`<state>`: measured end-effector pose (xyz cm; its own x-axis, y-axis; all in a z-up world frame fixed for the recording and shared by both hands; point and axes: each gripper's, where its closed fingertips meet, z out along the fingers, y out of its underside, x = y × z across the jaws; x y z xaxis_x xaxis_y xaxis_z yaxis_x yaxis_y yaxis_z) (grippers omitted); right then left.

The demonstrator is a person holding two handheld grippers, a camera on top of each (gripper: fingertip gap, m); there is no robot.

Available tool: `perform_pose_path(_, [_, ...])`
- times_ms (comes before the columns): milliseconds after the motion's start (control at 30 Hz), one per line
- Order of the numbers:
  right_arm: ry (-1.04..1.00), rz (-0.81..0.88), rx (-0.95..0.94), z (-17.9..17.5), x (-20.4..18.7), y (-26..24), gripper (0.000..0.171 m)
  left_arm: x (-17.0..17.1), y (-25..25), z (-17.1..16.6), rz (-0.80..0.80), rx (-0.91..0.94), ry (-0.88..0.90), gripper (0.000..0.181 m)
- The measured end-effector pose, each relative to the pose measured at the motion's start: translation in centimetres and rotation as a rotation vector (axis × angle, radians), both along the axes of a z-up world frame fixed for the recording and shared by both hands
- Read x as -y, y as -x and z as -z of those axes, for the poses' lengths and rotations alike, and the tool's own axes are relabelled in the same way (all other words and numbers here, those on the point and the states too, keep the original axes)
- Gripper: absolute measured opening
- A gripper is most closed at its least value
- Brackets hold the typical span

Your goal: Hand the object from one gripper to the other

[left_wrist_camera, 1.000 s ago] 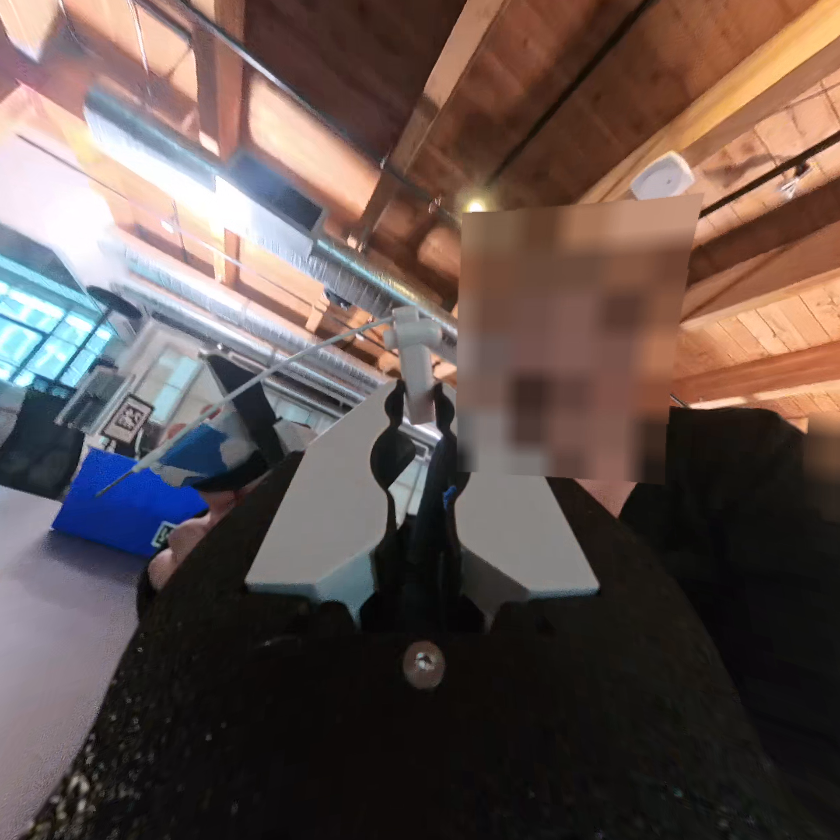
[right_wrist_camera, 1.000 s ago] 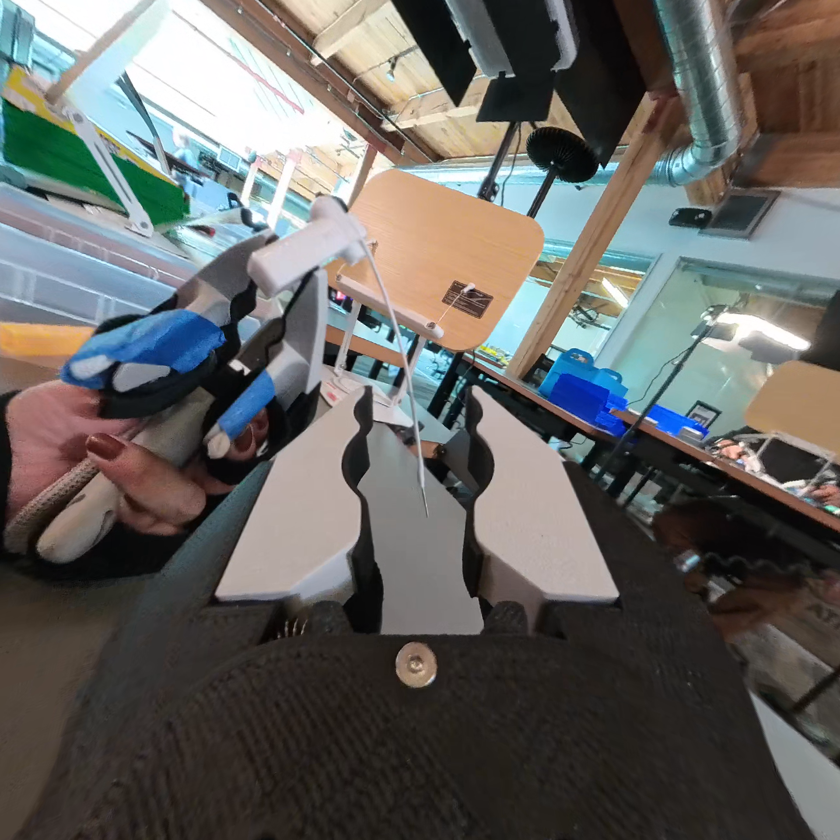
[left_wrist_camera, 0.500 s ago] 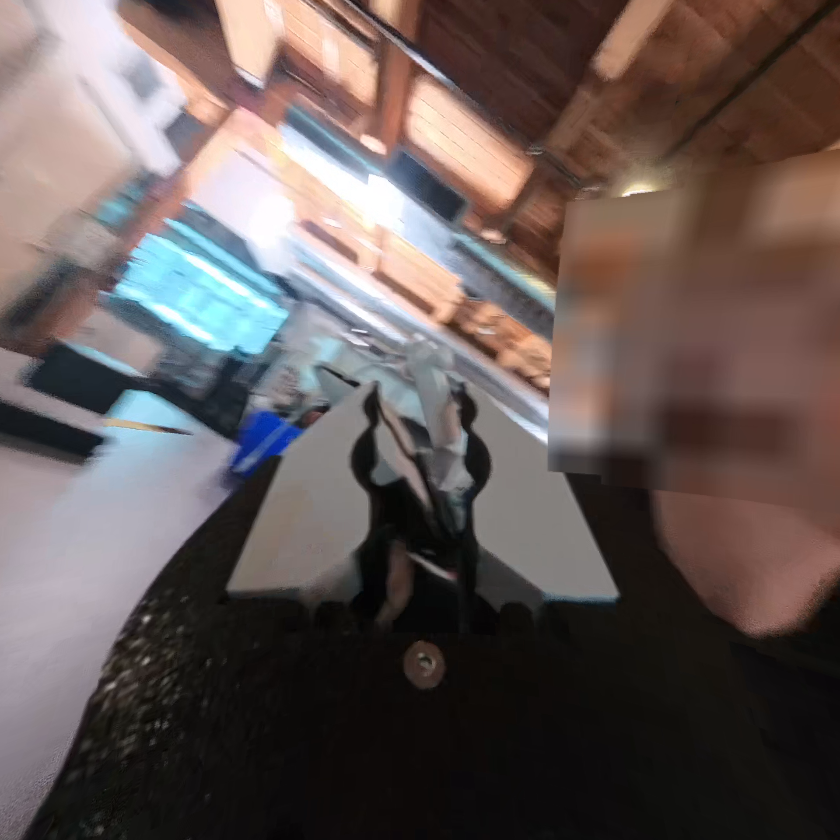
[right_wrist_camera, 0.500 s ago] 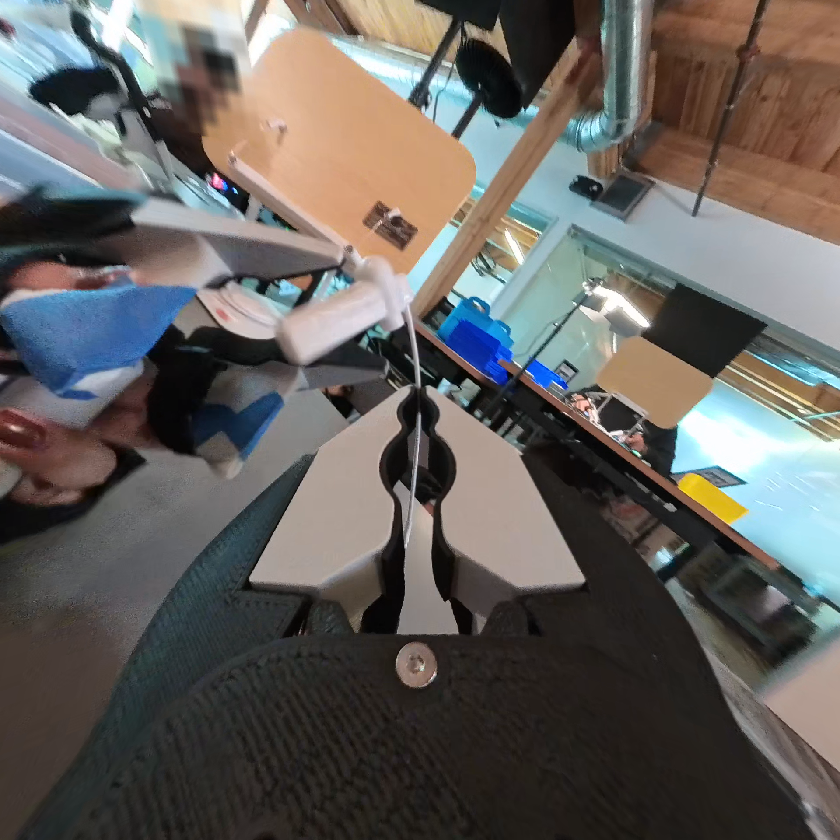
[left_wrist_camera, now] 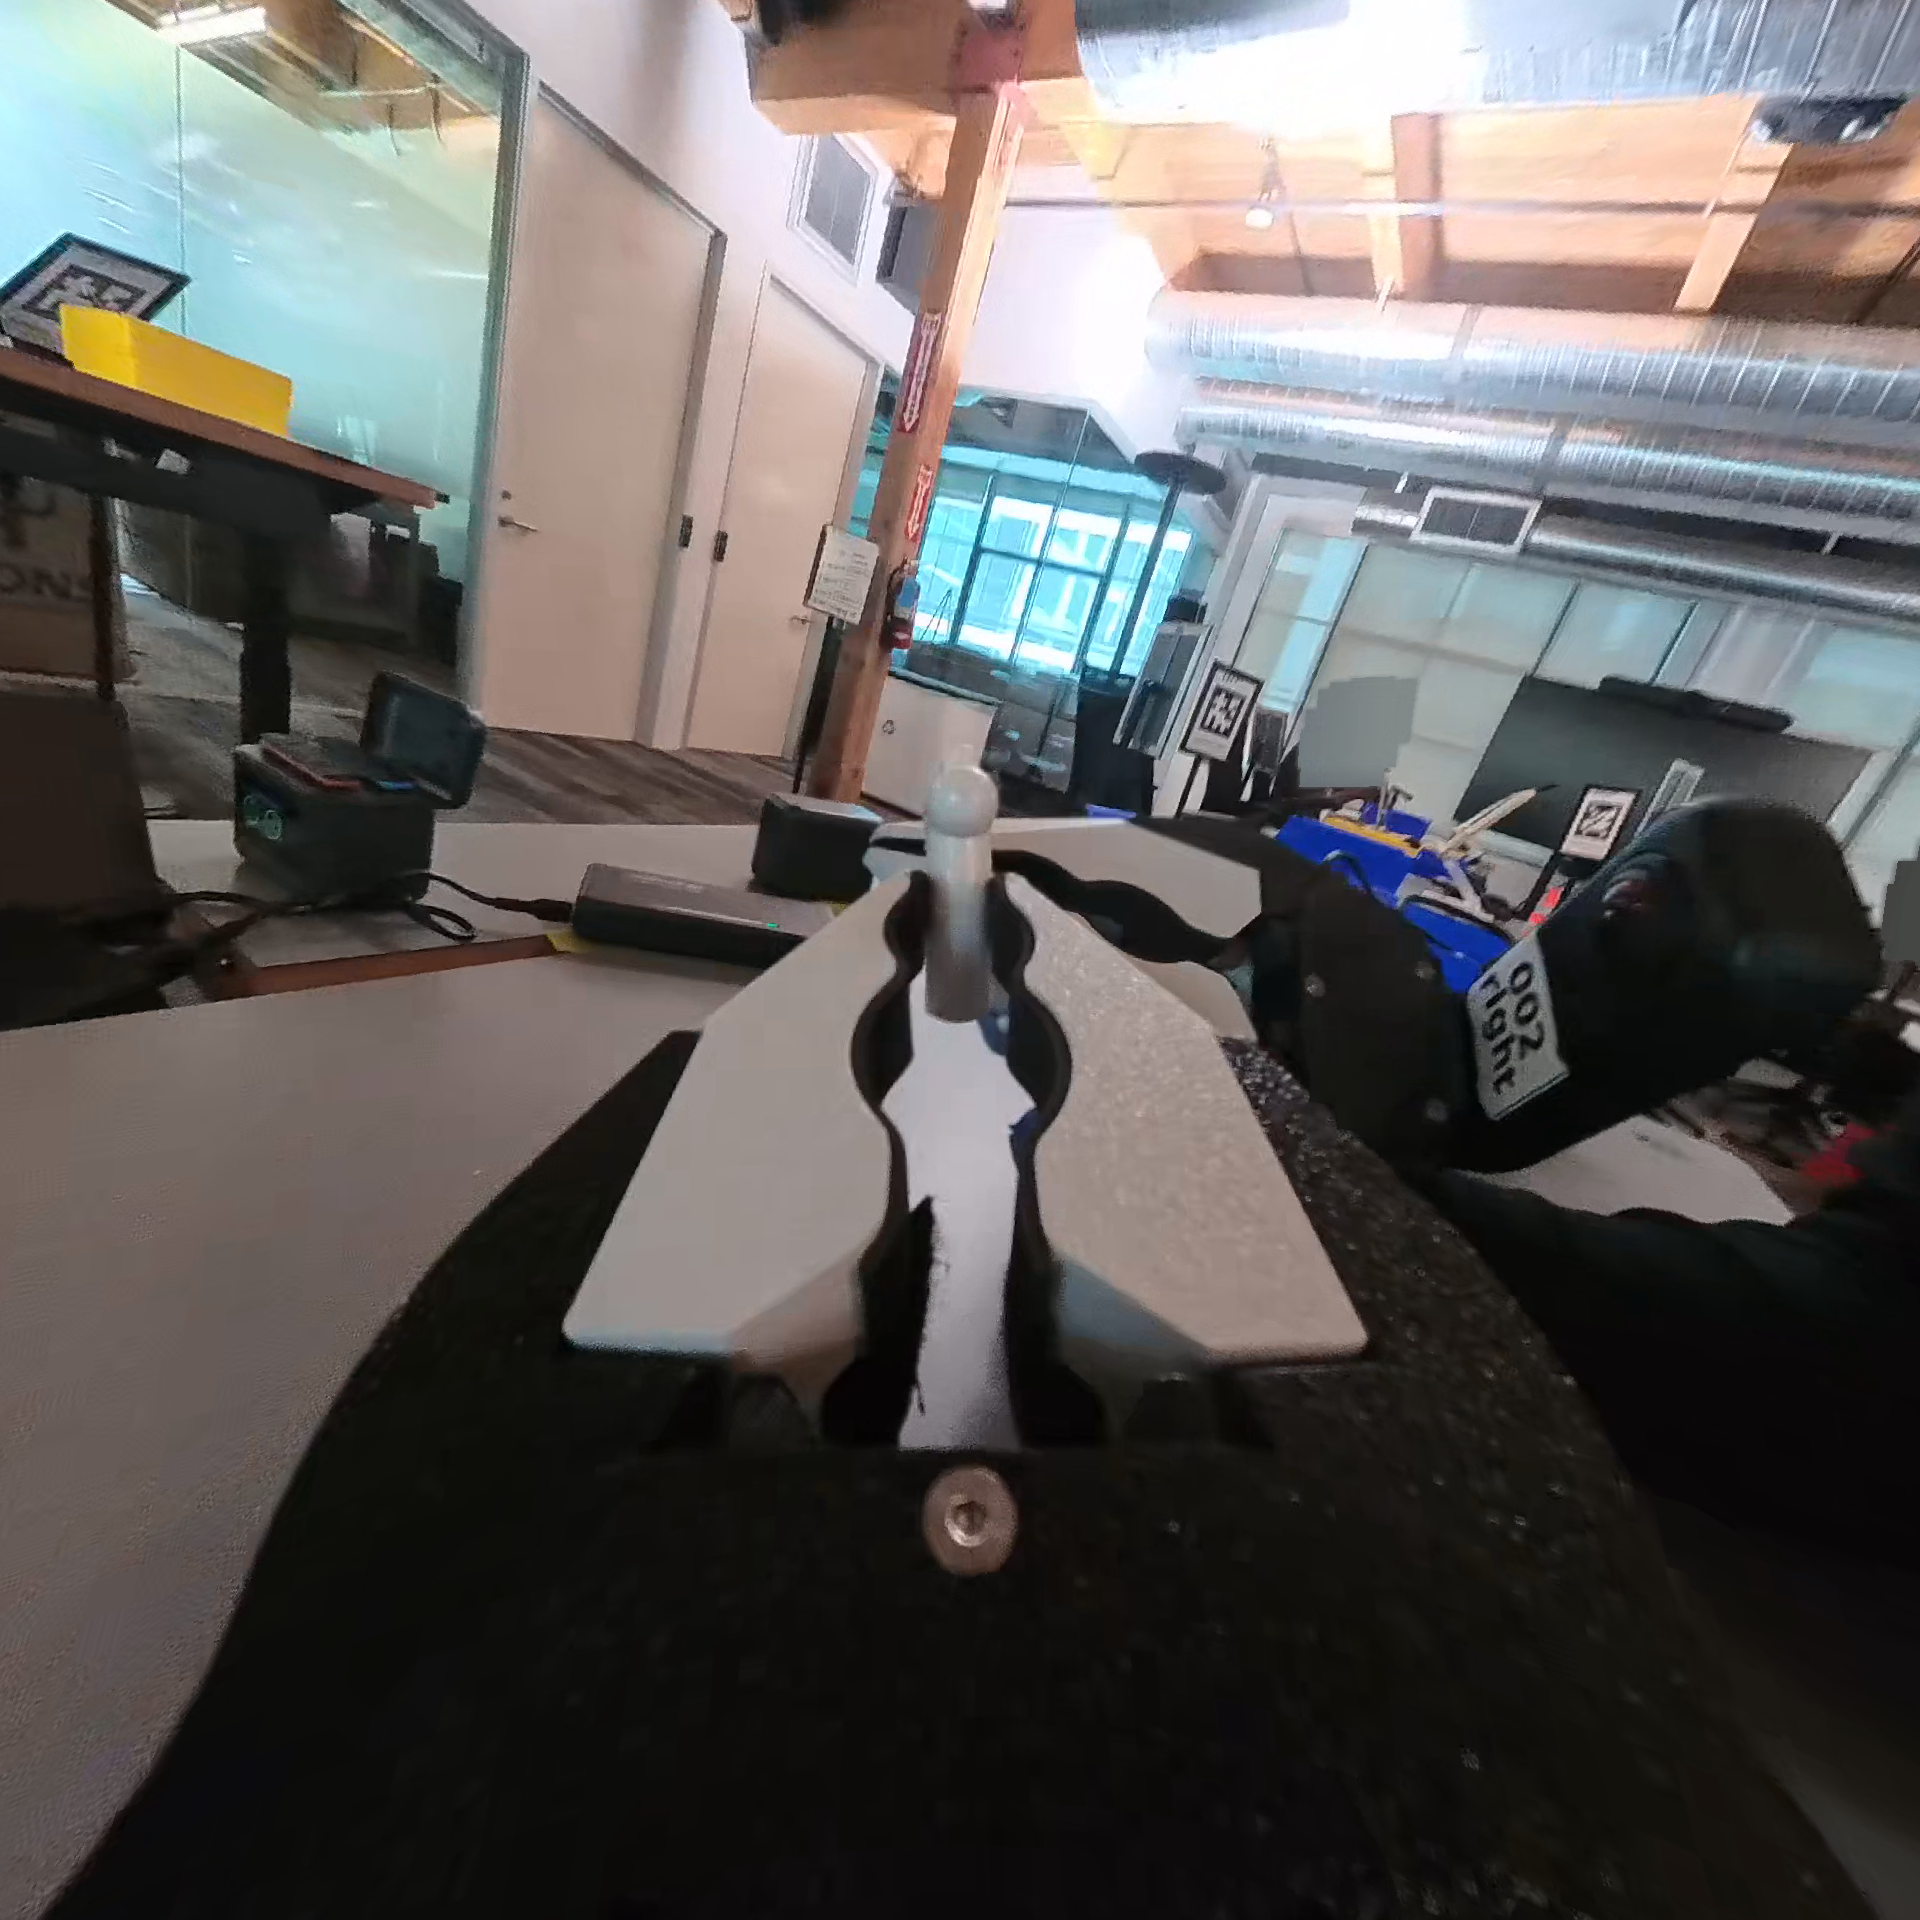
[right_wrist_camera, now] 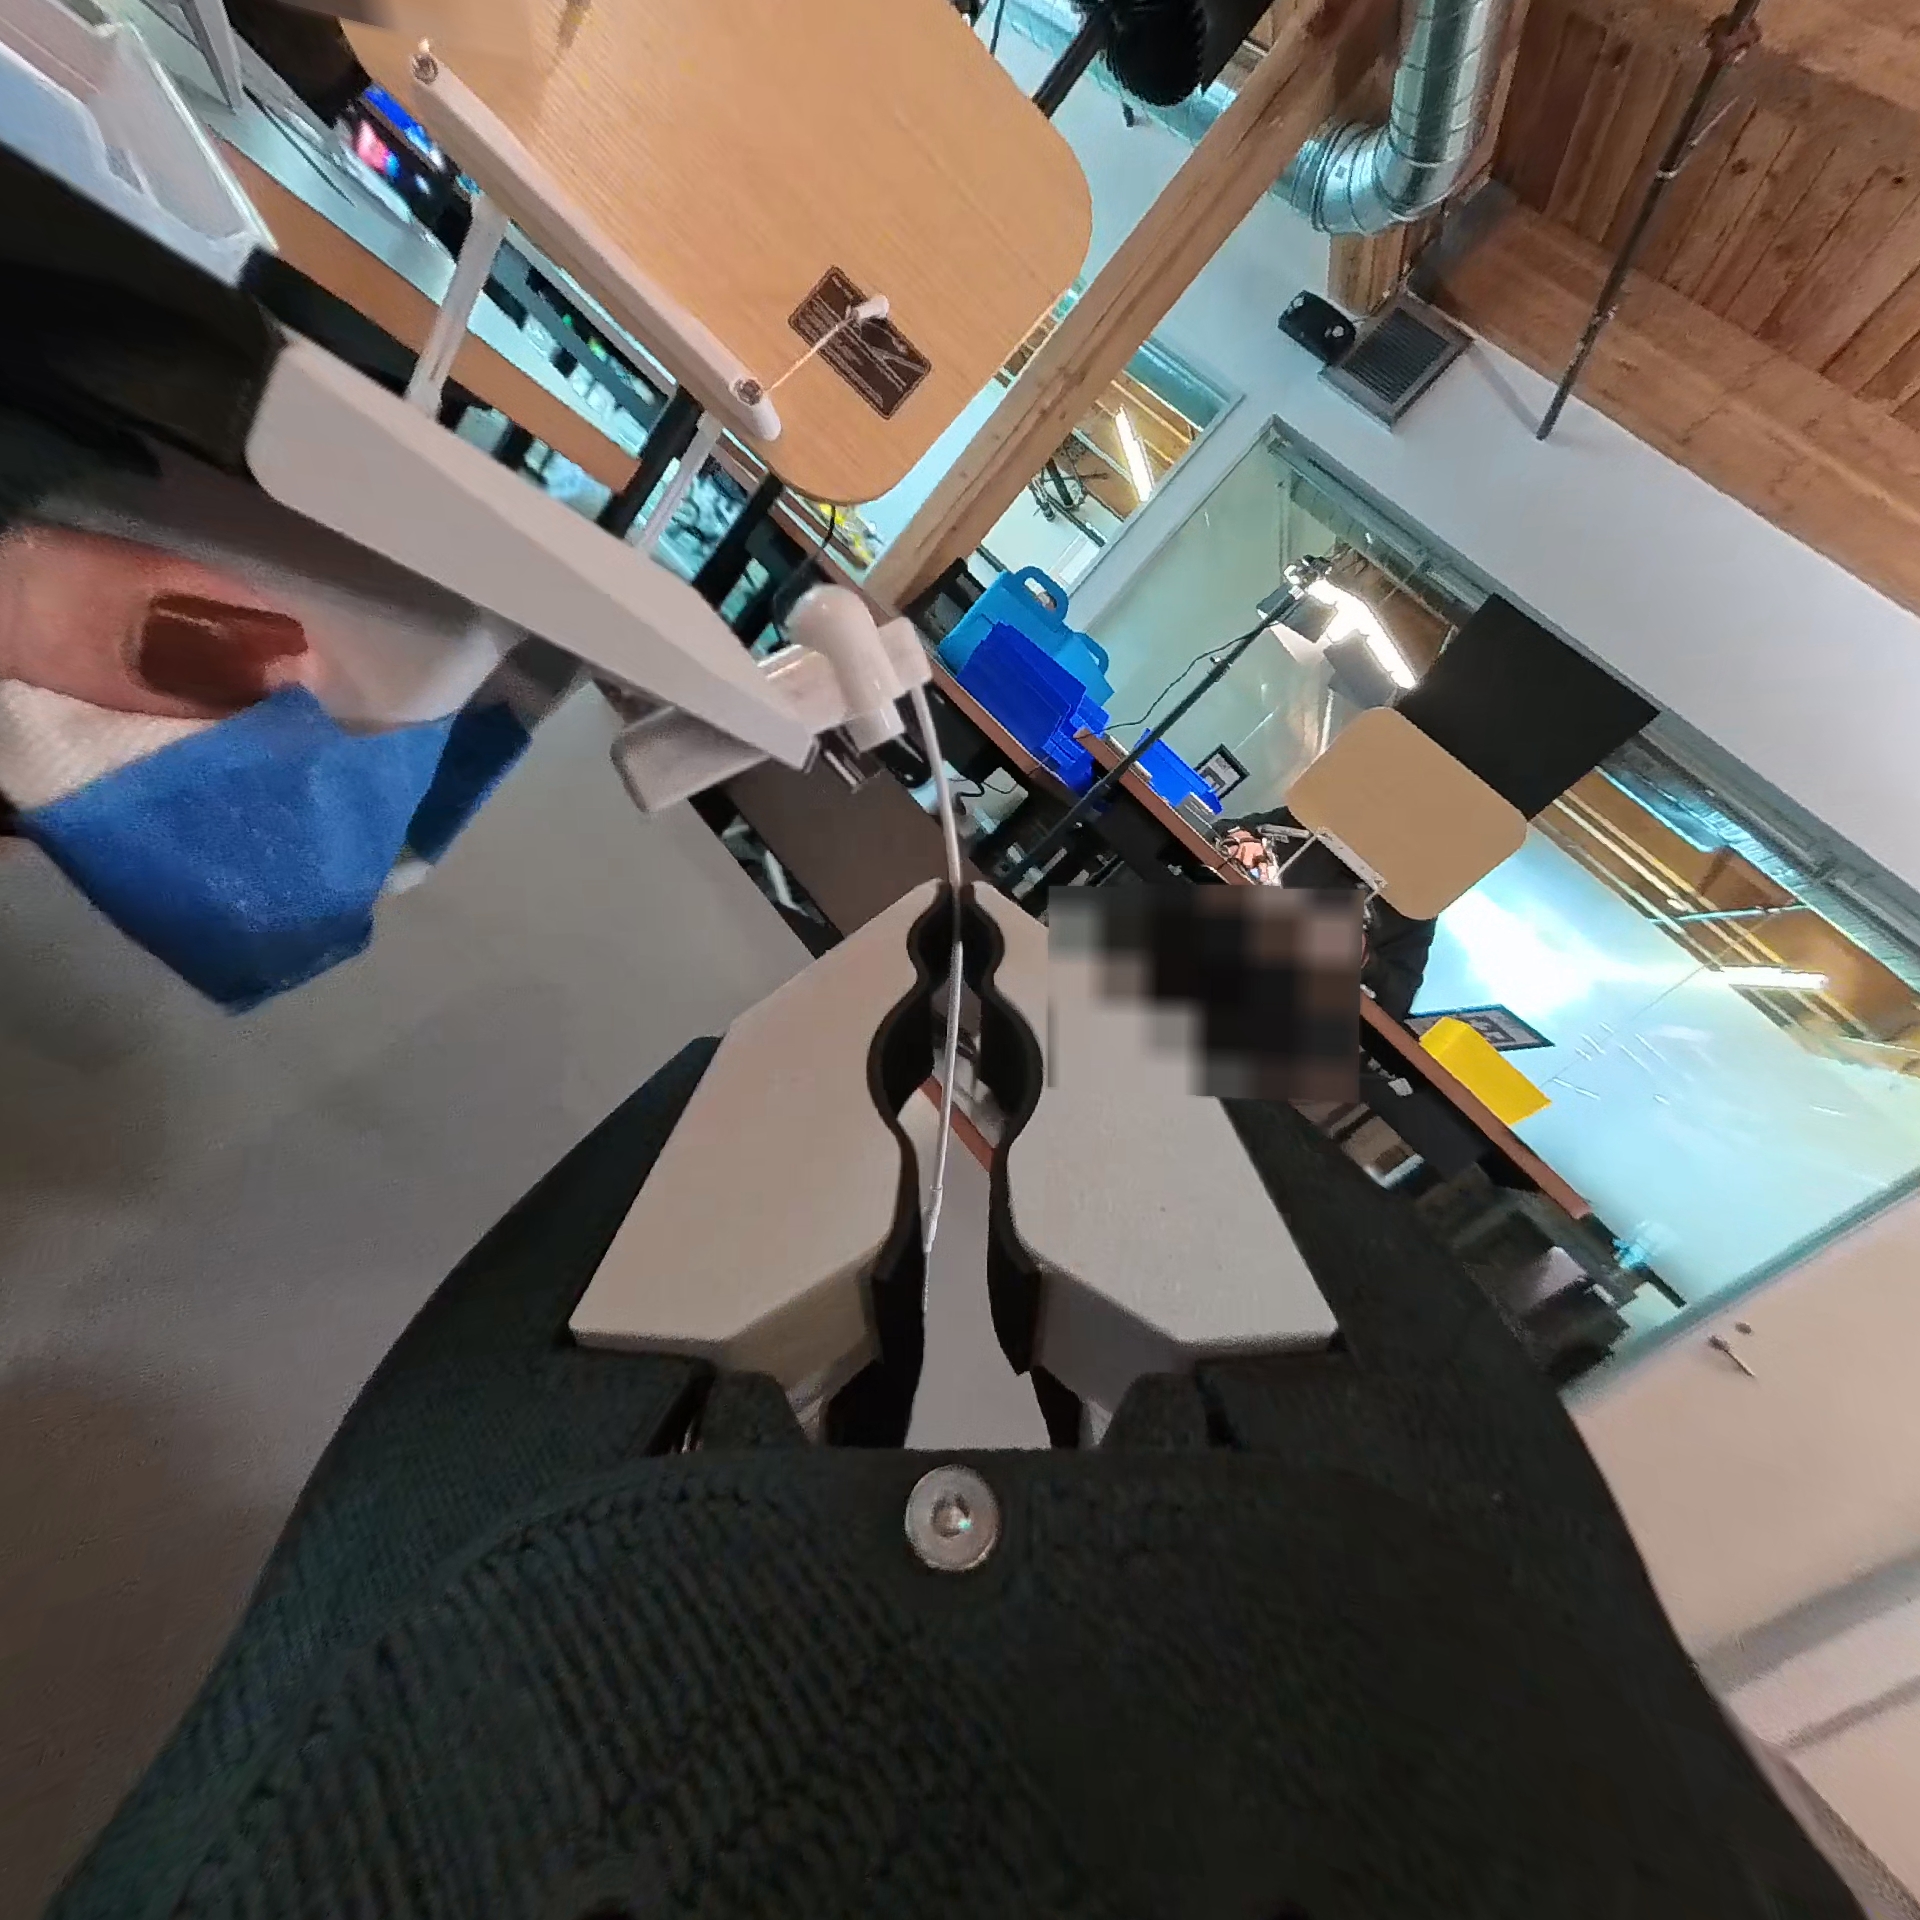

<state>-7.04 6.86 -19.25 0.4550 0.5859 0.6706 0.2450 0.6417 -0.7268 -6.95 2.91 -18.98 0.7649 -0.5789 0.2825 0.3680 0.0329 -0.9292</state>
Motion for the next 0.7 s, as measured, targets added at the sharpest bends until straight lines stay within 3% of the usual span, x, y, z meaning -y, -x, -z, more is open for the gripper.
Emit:
perform_pose_path(67, [0.043, -0.071, -0.058, -0.5, 0.8, 0.1, 0.0, 0.3, 0.3, -0.7, 0.013, 0.052, -0.035, 0.01])
perform_pose_path(233, [0.412, -0.401, -0.219, -1.6, 2.6, 0.2, 0.041, 2.2, 2.4, -3.3, 0.078, 0.288, -0.17, 0.01])
perform_pose_path(433, [0.889, -0.88, -0.519, -4.9, 3.0, -2.4, 0.046, 4.4, 2.4, -4.9, 0.326, 0.459, -0.261, 0.01])
perform_pose_path(567, [1.03, -0.952, -0.759, -6.1, 0.2, -4.7, 0.052, 5.8, 3.2, -6.1, 0.435, 0.606, -0.357, 0.01])
perform_pose_path(700, [1.069, -0.955, -0.648, -5.2, 1.0, -3.4, 0.046, 6.1, 2.1, -6.2, 0.589, 0.656, -0.33, 0.009])
